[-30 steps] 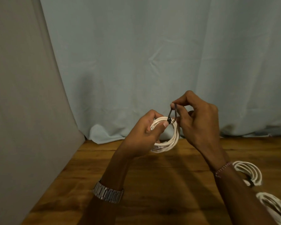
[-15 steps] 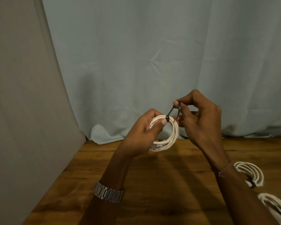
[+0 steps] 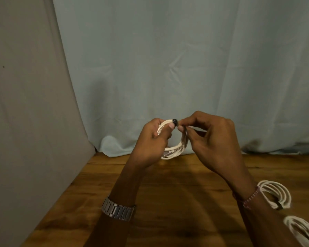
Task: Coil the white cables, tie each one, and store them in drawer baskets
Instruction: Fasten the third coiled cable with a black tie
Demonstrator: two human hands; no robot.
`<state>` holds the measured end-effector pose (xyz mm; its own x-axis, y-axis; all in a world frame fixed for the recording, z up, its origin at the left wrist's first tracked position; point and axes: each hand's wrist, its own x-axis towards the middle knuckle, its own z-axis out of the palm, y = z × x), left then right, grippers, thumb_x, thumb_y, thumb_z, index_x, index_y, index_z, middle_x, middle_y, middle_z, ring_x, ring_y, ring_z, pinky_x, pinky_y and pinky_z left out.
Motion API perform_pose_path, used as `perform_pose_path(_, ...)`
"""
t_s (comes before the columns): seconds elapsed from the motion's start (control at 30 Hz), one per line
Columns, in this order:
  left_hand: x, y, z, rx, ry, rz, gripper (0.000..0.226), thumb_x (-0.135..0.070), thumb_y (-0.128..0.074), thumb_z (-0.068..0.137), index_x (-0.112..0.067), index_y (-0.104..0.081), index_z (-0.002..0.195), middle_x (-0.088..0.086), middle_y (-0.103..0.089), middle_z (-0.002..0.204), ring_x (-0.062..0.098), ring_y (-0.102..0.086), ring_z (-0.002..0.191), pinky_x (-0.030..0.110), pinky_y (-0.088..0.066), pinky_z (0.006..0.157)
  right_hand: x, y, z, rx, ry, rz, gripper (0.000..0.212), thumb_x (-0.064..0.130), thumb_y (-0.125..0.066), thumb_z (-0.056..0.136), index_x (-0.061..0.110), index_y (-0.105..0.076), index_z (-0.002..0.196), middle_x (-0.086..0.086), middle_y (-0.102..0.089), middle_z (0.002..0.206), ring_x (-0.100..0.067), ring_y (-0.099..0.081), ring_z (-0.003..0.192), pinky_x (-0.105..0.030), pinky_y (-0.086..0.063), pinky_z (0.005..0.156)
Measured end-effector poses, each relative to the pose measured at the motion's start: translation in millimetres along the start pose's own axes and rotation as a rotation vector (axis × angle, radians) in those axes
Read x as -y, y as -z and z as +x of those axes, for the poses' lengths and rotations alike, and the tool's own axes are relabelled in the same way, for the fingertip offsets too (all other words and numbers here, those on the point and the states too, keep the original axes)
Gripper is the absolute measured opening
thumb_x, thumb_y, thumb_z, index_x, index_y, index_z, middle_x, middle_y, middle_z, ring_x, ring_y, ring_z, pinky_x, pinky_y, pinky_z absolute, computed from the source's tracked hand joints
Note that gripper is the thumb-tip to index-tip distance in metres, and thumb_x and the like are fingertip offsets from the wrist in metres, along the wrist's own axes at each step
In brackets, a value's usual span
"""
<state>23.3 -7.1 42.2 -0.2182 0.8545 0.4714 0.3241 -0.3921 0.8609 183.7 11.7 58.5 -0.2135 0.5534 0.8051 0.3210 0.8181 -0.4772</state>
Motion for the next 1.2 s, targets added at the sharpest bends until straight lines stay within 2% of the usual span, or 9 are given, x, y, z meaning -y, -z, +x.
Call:
perform_pose_path(0.13, 0.3, 2.0, 0.8, -0.015, 0.014, -0.022, 0.028, -0.030, -0.055, 0.103, -0.004, -0.062, 0.097, -0.009, -0.050, 0.059, 0.008, -0.044, 0.055, 0.032, -0.039, 0.057, 1.7, -3.7, -2.6, 0.024, 0.087, -0.075, 0.009, 0.005, -0.072, 0.091, 0.012, -0.077, 0.092, 0.006, -0.075, 0.088, -0.006, -0.071, 0.083, -0.017, -0.058, 0.082)
perform_pose_path(0.27, 0.2, 0.9, 1.1, -0.010, 0.033, -0.070, 0.023, -0.027, -0.055, 0.103, -0.010, -0.061, 0.087, -0.012, -0.049, 0.055, 0.007, -0.041, 0.053, 0.030, -0.036, 0.054, -0.1, -8.1, -2.2, 0.056, 0.174, -0.217, 0.013, -0.001, -0.069, 0.086, 0.011, -0.071, 0.082, -0.001, -0.069, 0.086, -0.012, -0.064, 0.076, -0.033, -0.055, 0.070)
perform_pose_path(0.4, -1.7, 1.4, 1.1, -0.012, 0.006, -0.072, 0.027, -0.026, -0.053, 0.103, -0.003, -0.063, 0.093, -0.008, -0.049, 0.058, 0.007, -0.041, 0.054, 0.029, -0.035, 0.054, -1.9, -9.8, -3.8, 0.014, 0.146, -0.200, 0.009, 0.007, -0.074, 0.088, 0.014, -0.073, 0.081, 0.001, -0.063, 0.095, -0.007, -0.058, 0.082, -0.020, -0.047, 0.069)
perform_pose_path(0.57, -6.1, 4.4, -0.4, 0.023, 0.007, -0.100, 0.026, -0.024, -0.051, 0.105, -0.008, -0.065, 0.091, -0.013, -0.046, 0.055, 0.003, -0.038, 0.050, 0.024, -0.033, 0.052, -8.9, -12.7, -3.4, -0.022, 0.069, -0.166, 0.009, 0.020, -0.079, 0.087, 0.026, -0.081, 0.093, 0.002, -0.058, 0.115, 0.000, -0.052, 0.097, -0.001, -0.039, 0.074)
perform_pose_path(0.7, -8.2, 3.3, -1.8, 0.056, 0.047, -0.196, 0.024, -0.016, -0.051, 0.104, -0.002, -0.067, 0.092, -0.011, -0.042, 0.052, 0.006, -0.032, 0.048, 0.022, -0.031, 0.048, -8.9, -10.9, -3.9, -0.016, 0.101, -0.161, 0.015, 0.010, -0.079, 0.085, 0.020, -0.082, 0.096, -0.003, -0.067, 0.115, 0.002, -0.057, 0.089, 0.001, -0.039, 0.071)
perform_pose_path(0.8, -8.6, 4.8, -1.7, 0.081, 0.070, -0.257, 0.024, -0.013, -0.051, 0.103, 0.003, -0.067, 0.096, -0.006, -0.038, 0.056, 0.008, -0.030, 0.049, 0.020, -0.031, 0.047, -4.5, -10.2, -4.8, -0.014, 0.184, -0.211, 0.020, 0.003, -0.078, 0.084, 0.016, -0.082, 0.099, -0.007, -0.071, 0.108, -0.007, -0.065, 0.083, 0.002, -0.040, 0.074)
perform_pose_path(0.97, -8.4, 6.8, -0.4, 0.112, 0.079, -0.281, 0.023, -0.013, -0.049, 0.104, 0.002, -0.065, 0.101, -0.005, -0.036, 0.059, 0.006, -0.029, 0.050, 0.022, -0.028, 0.049, 1.7, -9.1, -5.2, 0.097, 0.202, -0.313, 0.020, 0.009, -0.068, 0.093, 0.016, -0.080, 0.107, -0.006, -0.068, 0.113, -0.016, -0.067, 0.092, -0.018, -0.046, 0.077)
perform_pose_path(1.1, -7.9, 5.9, 0.1, 0.114, 0.086, -0.247, 0.026, -0.015, -0.049, 0.105, 0.006, -0.064, 0.106, -0.005, -0.037, 0.060, 0.005, -0.031, 0.050, 0.019, -0.030, 0.048, -1.2, -6.7, -3.8, 0.121, 0.197, -0.323, 0.024, 0.009, -0.066, 0.091, 0.020, -0.080, 0.109, -0.006, -0.066, 0.115, -0.015, -0.067, 0.090, -0.021, -0.046, 0.078)
perform_pose_path(1.2, -9.0, 4.1, -0.6, 0.132, 0.080, -0.234, 0.021, -0.015, -0.048, 0.105, -0.002, -0.062, 0.095, -0.006, -0.040, 0.059, 0.005, -0.033, 0.051, 0.020, -0.030, 0.049, -5.4, -6.3, -1.9, 0.052, 0.194, -0.305, 0.016, 0.010, -0.075, 0.087, 0.020, -0.082, 0.099, -0.005, -0.070, 0.107, -0.011, -0.067, 0.082, -0.015, -0.045, 0.073)
